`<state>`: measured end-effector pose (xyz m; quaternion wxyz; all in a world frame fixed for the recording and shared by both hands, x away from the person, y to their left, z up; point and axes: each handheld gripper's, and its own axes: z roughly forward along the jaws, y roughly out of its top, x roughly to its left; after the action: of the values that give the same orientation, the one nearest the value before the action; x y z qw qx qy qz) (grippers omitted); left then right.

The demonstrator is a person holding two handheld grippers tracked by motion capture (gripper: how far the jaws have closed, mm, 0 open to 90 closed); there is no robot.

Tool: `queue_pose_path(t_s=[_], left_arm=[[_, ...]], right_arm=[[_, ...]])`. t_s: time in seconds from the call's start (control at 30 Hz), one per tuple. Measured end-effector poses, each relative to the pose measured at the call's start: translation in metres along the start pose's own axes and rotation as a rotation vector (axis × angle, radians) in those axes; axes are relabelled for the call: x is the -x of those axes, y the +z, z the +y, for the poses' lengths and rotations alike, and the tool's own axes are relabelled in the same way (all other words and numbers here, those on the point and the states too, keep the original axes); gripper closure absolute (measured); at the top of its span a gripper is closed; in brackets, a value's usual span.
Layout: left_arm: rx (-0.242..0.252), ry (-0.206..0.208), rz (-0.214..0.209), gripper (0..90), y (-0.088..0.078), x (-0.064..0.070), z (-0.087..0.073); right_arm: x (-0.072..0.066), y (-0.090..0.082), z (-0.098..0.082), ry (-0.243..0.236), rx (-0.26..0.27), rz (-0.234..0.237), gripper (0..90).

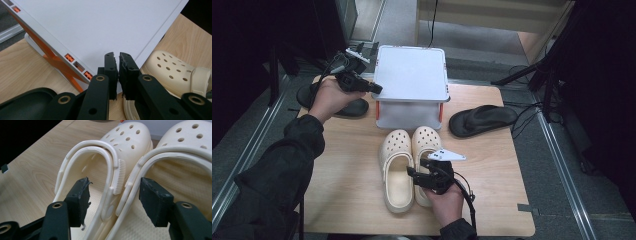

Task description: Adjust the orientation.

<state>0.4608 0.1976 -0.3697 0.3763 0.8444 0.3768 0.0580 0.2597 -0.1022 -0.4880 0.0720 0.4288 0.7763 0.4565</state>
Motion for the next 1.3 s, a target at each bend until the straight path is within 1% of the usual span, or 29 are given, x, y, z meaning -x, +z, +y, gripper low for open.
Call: queue_pose_path(t_s=[0.03, 0.07, 0.1, 0.13, 0.2, 0.23, 0.33, 0.43, 0.5, 0.53, 0.57, 0.6, 0.67, 0.77, 0.83, 0.9, 1.03, 1.2, 1.23, 1.3], left_arm=[[0.001, -0.002, -0.001, 85.2, 0.001, 0.000, -0.001], [0.006, -0.002, -0.006, 85.9, 0.000, -0.001, -0.002], [0.007, 0.000, -0.003, 85.9, 0.000, -0.001, -0.002], [0.009, 0.000, -0.002, 86.4, 0.000, -0.001, -0.002], [0.007, 0.006, 0.001, 86.8, 0.000, -0.001, -0.002], [0.008, 0.007, 0.007, 86.8, 0.000, 0.001, -0.002], [0.003, 0.016, 0.009, 86.9, 0.000, 0.001, -0.002], [0.002, 0.017, 0.006, 86.8, 0.001, 0.001, -0.002], [0.004, 0.017, 0.008, 86.8, 0.001, 0.002, -0.002], [0.004, 0.020, 0.010, 86.8, 0.001, 0.002, -0.002], [0.004, 0.020, 0.010, 86.7, 0.001, 0.002, -0.002], [0.003, 0.022, 0.012, 86.8, 0.001, 0.003, -0.002], [0.003, 0.025, 0.011, 86.8, 0.001, 0.003, -0.002], [0.003, 0.026, 0.011, 86.8, 0.001, 0.003, -0.001], [0.002, 0.027, 0.012, 86.8, 0.001, 0.003, -0.001], [0.001, 0.029, 0.014, 86.7, 0.001, 0.003, -0.001], [0.001, 0.030, 0.014, 86.7, 0.001, 0.003, -0.001], [-0.001, 0.036, 0.015, 86.7, 0.001, 0.003, -0.001], [-0.002, 0.040, 0.019, 86.8, 0.001, 0.003, -0.001], [-0.003, 0.042, 0.020, 86.9, 0.001, 0.003, -0.001]], right_arm=[[-0.001, 0.001, 0.000, 0.001, 0.004, 0.000, 42.1], [-0.002, 0.002, 0.000, -0.004, 0.008, -0.014, 42.1], [-0.002, 0.002, 0.000, -0.004, 0.008, -0.014, 42.1], [-0.003, 0.002, 0.000, -0.006, 0.009, -0.029, 42.2], [-0.003, 0.002, 0.000, -0.003, 0.009, -0.034, 42.2], [-0.003, 0.002, 0.000, -0.009, 0.003, -0.050, 42.0], [-0.004, 0.002, 0.000, -0.005, 0.012, -0.058, 41.7], [-0.005, 0.004, 0.001, -0.014, 0.002, -0.069, 39.8], [-0.006, 0.009, 0.002, -0.012, -0.016, -0.076, 38.8], [-0.005, 0.013, 0.003, -0.008, -0.025, -0.084, 39.2], [-0.005, 0.013, 0.003, -0.008, -0.025, -0.084, 39.2], [-0.003, 0.016, 0.003, -0.015, -0.031, -0.092, 40.4], [-0.001, 0.017, 0.004, -0.010, -0.036, -0.095, 42.0], [0.003, 0.019, 0.005, -0.002, -0.043, -0.084, 43.3], [0.003, 0.019, 0.006, -0.001, -0.043, -0.081, 43.6], [0.003, 0.022, 0.007, -0.009, -0.048, -0.084, 44.5], [0.003, 0.025, 0.008, -0.010, -0.053, -0.090, 44.5], [0.005, 0.026, 0.009, 0.005, -0.052, -0.080, 46.7], [0.007, 0.027, 0.009, 0.016, -0.051, -0.068, 48.9], [0.007, 0.026, 0.009, 0.019, -0.050, -0.067, 50.3]])
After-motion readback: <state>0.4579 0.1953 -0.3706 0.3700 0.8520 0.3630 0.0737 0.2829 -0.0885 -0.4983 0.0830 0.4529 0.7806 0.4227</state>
